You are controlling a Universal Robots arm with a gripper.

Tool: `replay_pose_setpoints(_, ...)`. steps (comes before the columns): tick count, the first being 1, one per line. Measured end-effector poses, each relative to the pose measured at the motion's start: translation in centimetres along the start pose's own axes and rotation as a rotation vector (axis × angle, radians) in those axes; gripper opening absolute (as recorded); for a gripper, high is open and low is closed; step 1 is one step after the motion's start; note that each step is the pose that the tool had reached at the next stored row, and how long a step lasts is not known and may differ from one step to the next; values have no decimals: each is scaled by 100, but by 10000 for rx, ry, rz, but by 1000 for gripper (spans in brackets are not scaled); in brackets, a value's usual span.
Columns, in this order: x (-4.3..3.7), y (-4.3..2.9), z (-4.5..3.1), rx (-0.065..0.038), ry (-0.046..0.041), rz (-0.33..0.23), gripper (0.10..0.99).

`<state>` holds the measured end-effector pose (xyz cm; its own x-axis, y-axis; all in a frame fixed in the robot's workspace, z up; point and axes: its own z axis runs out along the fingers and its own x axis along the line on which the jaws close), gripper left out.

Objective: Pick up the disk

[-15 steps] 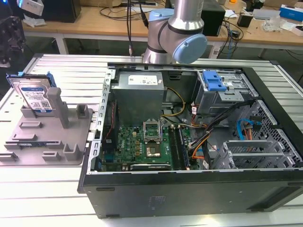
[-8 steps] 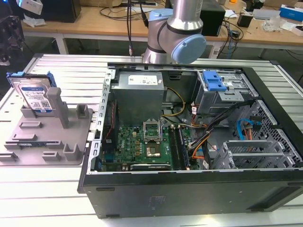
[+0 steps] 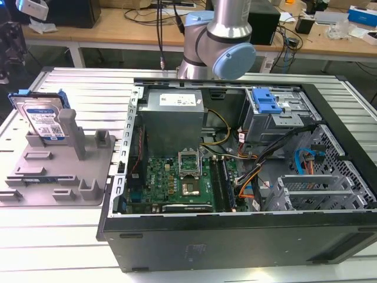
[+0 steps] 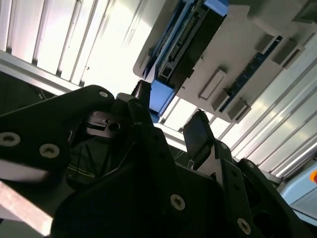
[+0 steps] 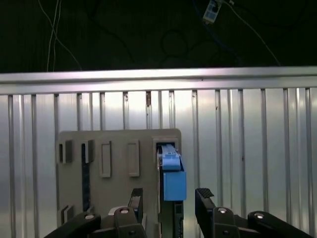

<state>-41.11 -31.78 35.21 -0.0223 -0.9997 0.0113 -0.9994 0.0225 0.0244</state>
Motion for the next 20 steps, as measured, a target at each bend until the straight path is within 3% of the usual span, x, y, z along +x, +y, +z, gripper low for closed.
replay_pose_setpoints(10,-39,-2,154,48,1,-49,541)
replay_pose_setpoints(16,-48,33,340,100,1,-78,541)
replay_pose_setpoints(20,-49,51,414,129,0,-88,541)
